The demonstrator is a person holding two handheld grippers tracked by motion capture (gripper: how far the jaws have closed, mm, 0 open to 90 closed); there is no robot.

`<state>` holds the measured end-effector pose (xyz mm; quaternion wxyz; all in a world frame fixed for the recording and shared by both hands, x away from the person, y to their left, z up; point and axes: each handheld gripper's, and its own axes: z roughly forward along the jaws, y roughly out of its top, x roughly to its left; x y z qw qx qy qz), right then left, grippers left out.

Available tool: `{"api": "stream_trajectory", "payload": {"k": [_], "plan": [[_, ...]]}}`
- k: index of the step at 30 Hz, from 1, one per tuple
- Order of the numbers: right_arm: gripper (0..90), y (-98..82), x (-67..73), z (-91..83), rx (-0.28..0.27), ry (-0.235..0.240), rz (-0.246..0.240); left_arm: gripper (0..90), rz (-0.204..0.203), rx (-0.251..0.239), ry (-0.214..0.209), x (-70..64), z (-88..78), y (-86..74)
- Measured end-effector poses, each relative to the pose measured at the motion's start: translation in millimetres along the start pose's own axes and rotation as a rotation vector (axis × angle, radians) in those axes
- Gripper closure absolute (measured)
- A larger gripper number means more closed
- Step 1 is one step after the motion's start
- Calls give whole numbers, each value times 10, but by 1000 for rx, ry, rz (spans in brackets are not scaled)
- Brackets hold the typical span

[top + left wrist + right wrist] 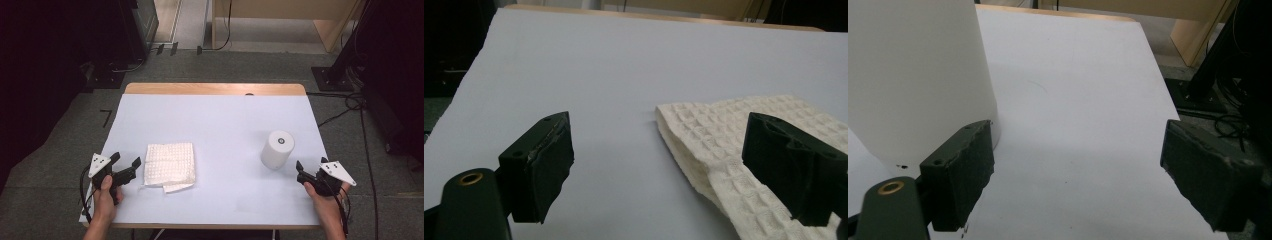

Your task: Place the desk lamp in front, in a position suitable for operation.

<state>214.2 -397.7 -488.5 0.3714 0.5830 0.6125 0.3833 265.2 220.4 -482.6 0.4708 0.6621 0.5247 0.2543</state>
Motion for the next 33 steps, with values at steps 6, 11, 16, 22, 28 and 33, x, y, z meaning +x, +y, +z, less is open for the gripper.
{"api": "stream_trajectory", "payload": {"k": [6,11,16,22,28,33], "plan": [[155,38,-25,-32,-9,21,34,135,-4,3,-4,3,9,3],[142,175,51,-138,-47,43,35,136,-6,6,-2,3,20,5],[122,283,153,-202,-71,62,42,135,-14,6,-7,14,19,4],[79,389,276,-309,-107,121,25,135,-13,10,-6,12,22,5],[40,442,348,-340,-132,158,33,135,-14,11,-3,10,26,4],[33,469,457,-248,-122,154,12,135,-14,14,-1,11,28,6]]}}
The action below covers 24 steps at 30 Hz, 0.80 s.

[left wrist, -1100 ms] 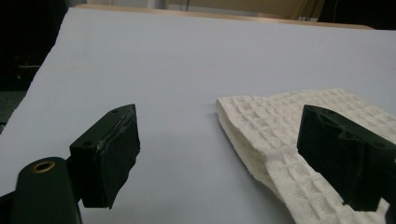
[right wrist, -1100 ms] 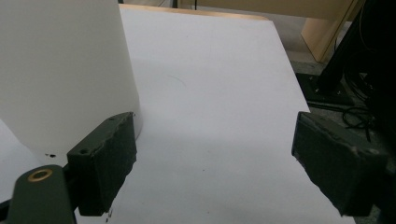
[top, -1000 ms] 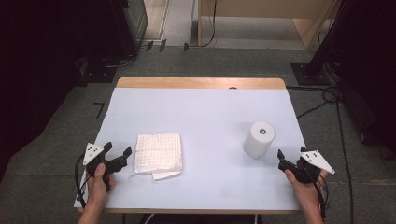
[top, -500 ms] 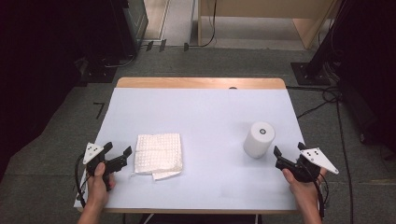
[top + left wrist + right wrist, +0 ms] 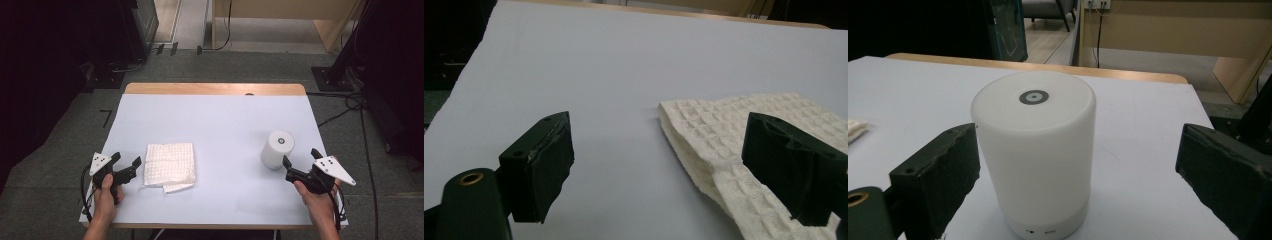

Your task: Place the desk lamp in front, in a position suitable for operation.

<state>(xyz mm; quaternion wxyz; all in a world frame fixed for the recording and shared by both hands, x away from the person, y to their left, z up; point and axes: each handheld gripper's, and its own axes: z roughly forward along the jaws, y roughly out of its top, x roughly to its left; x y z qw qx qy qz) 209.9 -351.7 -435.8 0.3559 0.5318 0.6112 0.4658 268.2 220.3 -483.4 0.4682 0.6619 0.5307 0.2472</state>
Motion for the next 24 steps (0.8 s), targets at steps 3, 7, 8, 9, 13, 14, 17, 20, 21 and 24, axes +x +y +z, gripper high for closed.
{"api": "stream_trajectory", "payload": {"k": [3,7,8,9,13,14,17,20,21,24], "plan": [[28,10,39,59,1,1,-11,136,-2,-1,2,2,-1,0],[26,20,93,198,21,-9,-21,135,-4,-2,0,4,-5,-2],[21,15,106,267,30,-14,-21,135,-6,-3,-1,6,-9,-3],[21,15,106,267,30,-14,-21,135,-6,-3,-1,6,-9,-3],[0,-21,155,423,60,-13,-36,135,-9,-5,-3,16,-7,-1],[0,-27,161,456,62,-9,-38,135,-9,-5,-4,17,-7,-2],[0,-37,184,535,79,-16,-33,135,-10,-4,-4,17,-8,-2],[0,-47,200,599,85,-23,-41,135,-9,-4,-5,17,-7,-2],[0,-47,200,599,85,-23,-41,135,-9,-4,-4,17,-7,-2],[0,-71,223,667,98,-45,-49,135,-11,-3,-5,19,-8,-2]]}}
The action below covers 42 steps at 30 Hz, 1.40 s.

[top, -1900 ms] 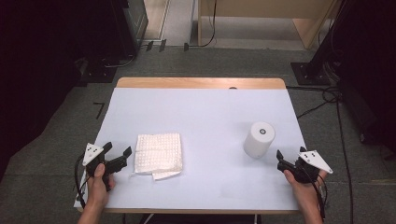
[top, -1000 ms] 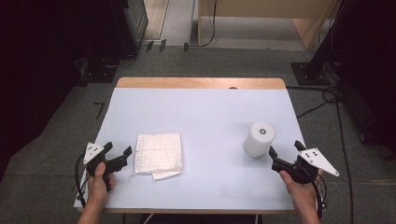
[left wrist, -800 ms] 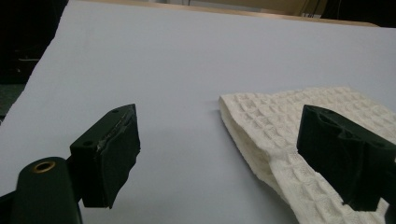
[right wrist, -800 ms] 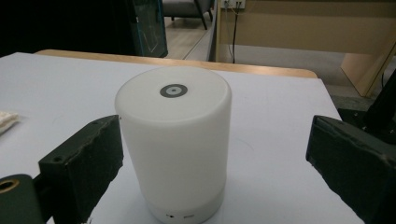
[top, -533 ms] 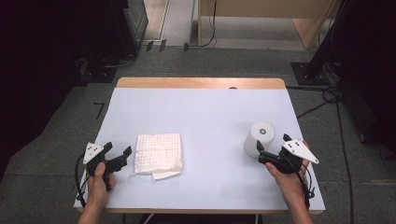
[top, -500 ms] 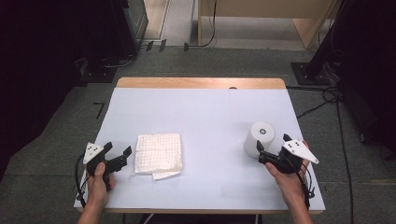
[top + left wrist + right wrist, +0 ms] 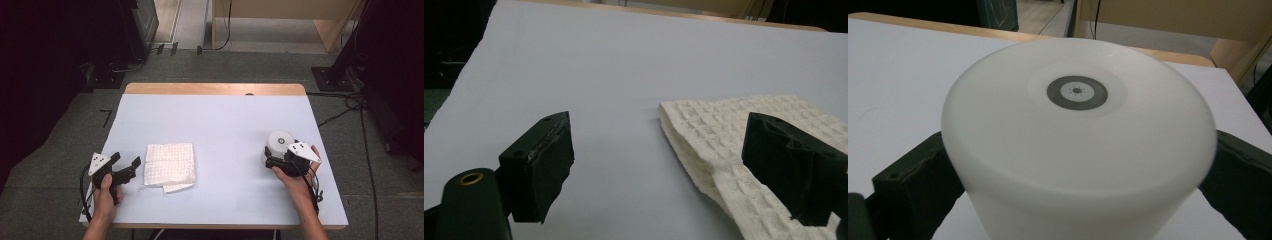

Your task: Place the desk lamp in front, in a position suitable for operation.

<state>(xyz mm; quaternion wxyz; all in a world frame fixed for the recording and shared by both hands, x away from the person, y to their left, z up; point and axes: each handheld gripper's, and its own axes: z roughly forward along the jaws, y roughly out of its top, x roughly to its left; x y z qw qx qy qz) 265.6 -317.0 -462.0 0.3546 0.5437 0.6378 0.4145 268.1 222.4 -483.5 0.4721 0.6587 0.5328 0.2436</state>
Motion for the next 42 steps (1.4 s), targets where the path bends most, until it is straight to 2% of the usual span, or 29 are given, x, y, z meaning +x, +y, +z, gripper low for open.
{"api": "stream_trajectory", "payload": {"k": [4,9,15,18,23,24,25,26,29,30,32,33,34,35,36,37,38,40,41,42], "plan": [[3,-13,18,37,11,-7,8,135,-1,1,1,2,-1,0],[68,-15,56,88,13,-23,14,135,1,1,1,-3,1,-1],[80,9,162,100,7,-67,17,135,-3,2,-2,6,-1,0],[80,43,240,119,10,-64,19,135,-2,1,-1,4,0,0],[80,130,429,154,1,-49,21,135,-2,2,-2,7,0,1],[80,172,508,173,-10,-44,20,135,-3,0,-2,7,0,1],[80,172,508,173,-10,-44,20,135,-3,0,-2,7,0,1],[80,212,597,190,-17,-38,28,136,-3,1,-2,7,0,1],[81,263,744,233,-24,-30,25,135,-3,1,-2,8,-1,1],[81,263,744,233,-24,-30,25,135,-3,1,-2,8,-1,1],[81,308,903,282,-31,-25,19,135,-2,0,-3,9,-2,1],[81,308,903,282,-31,-25,19,135,-2,0,-3,9,-2,1],[81,334,1005,324,-36,-19,23,135,-3,0,-4,9,-2,1],[81,334,1005,324,-36,-19,23,136,-3,0,-4,9,-2,1],[80,352,1103,378,-41,-16,22,135,-2,0,-3,10,-3,1],[80,352,1103,378,-41,-16,22,135,-2,0,-4,9,-3,1],[81,368,1194,437,-36,-21,21,135,-2,-2,-3,8,-4,0],[81,376,1238,465,-37,-21,26,135,-2,-3,-2,9,-4,0],[81,393,1326,516,-37,-17,39,135,-2,-3,-3,9,-4,0],[81,393,1326,516,-37,-17,39,135,-2,-3,-3,9,-4,0]]}}
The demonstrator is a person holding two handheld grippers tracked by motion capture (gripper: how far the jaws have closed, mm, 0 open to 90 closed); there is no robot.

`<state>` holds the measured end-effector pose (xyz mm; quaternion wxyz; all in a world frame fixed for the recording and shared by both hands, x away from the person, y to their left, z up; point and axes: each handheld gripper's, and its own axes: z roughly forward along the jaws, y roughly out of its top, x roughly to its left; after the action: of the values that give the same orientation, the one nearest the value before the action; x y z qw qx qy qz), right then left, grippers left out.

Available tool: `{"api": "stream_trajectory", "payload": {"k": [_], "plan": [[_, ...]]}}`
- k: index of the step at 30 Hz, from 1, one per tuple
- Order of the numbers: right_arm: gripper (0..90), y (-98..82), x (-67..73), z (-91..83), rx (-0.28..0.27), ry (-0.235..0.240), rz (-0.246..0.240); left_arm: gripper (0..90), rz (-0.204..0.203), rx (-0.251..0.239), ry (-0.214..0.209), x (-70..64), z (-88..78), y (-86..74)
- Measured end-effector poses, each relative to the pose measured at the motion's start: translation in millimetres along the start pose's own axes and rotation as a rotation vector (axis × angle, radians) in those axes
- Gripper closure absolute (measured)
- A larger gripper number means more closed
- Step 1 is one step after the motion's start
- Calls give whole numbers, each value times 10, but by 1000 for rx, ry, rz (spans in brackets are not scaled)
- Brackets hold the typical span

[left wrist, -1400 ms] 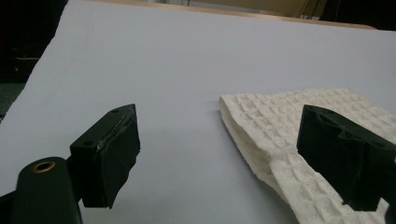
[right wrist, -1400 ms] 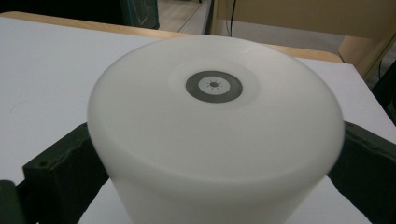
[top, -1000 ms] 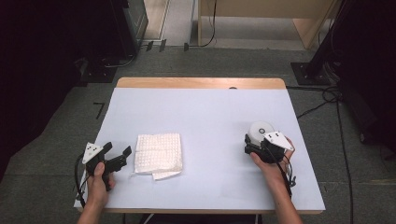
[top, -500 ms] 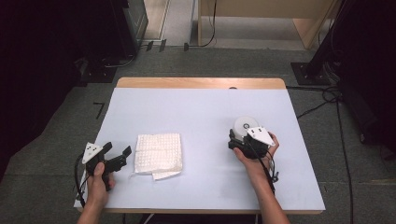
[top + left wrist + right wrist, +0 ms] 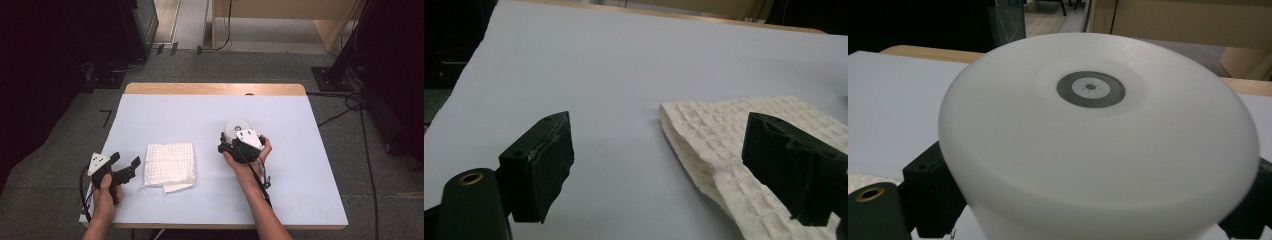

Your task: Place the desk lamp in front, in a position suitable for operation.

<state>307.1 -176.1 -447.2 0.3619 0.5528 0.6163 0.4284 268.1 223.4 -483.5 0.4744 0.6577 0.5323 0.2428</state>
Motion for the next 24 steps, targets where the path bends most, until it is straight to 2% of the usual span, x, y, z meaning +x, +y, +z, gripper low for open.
{"api": "stream_trajectory", "payload": {"k": [2,3,5,13,17,24], "plan": [[81,10,140,81,-4,16,-7,136,-1,-1,0,1,-1,0],[81,10,140,81,-4,16,-7,136,-2,-1,-1,1,-2,0],[81,14,271,156,0,34,-9,135,-4,-2,-2,2,-2,0],[81,-1,477,303,20,55,-37,136,-2,-2,-4,1,-2,0],[80,-43,493,349,41,46,-35,135,1,0,-4,0,-1,0],[70,-59,489,353,40,57,-45,136,2,2,-3,-2,0,0]]}}
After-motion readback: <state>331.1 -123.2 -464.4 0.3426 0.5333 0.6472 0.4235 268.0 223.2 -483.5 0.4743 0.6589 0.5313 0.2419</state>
